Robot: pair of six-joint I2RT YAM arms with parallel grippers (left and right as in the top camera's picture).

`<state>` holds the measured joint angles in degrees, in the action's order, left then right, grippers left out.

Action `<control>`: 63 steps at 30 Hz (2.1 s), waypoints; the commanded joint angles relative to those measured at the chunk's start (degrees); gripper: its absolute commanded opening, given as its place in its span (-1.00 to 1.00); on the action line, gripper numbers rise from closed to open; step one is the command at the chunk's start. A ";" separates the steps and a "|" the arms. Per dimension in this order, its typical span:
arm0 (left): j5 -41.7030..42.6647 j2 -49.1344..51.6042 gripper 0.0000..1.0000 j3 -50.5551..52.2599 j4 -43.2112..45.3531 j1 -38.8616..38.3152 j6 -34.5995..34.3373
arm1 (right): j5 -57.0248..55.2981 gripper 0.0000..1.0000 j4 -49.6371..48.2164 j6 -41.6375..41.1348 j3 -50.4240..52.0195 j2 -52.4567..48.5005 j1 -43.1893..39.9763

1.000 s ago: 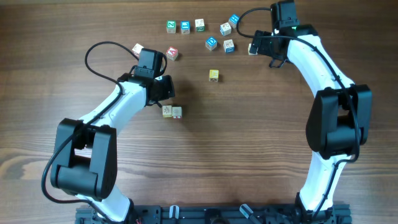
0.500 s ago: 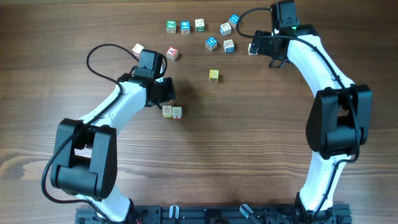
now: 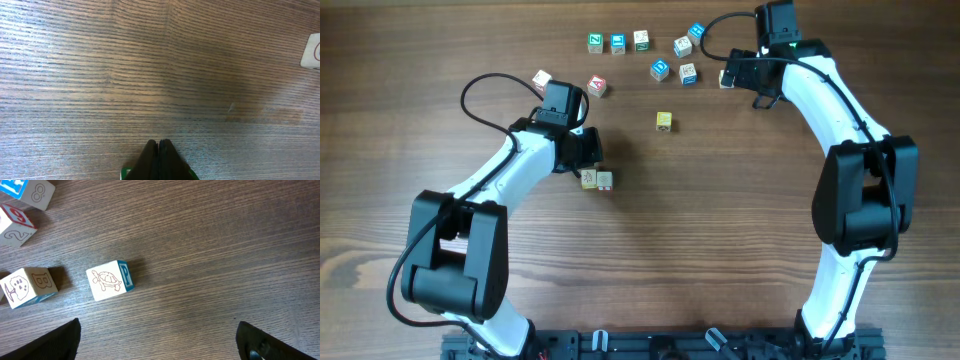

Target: Form a horizontal line

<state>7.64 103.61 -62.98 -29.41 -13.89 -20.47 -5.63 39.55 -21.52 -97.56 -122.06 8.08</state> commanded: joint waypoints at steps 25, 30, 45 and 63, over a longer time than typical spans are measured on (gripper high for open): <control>0.94 0.63 -0.92 0.13 -2.78 -0.26 0.04 | -0.74 0.99 -0.13 0.50 -0.31 -1.49 -0.02; 3.26 0.63 -0.92 0.13 -3.48 -0.26 0.07 | -0.74 1.00 -0.13 0.50 -0.31 -1.49 -0.02; 3.26 0.63 -0.92 0.13 -5.57 -0.26 0.07 | -0.74 0.99 -0.13 0.50 -0.31 -1.49 -0.02; -9.11 0.63 -0.92 0.02 -7.37 0.00 -5.88 | -0.74 0.99 -0.13 0.50 -0.31 -1.49 -0.02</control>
<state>-0.84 103.61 -62.98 -35.94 -13.89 -25.21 -5.63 39.55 -21.52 -97.56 -122.06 8.08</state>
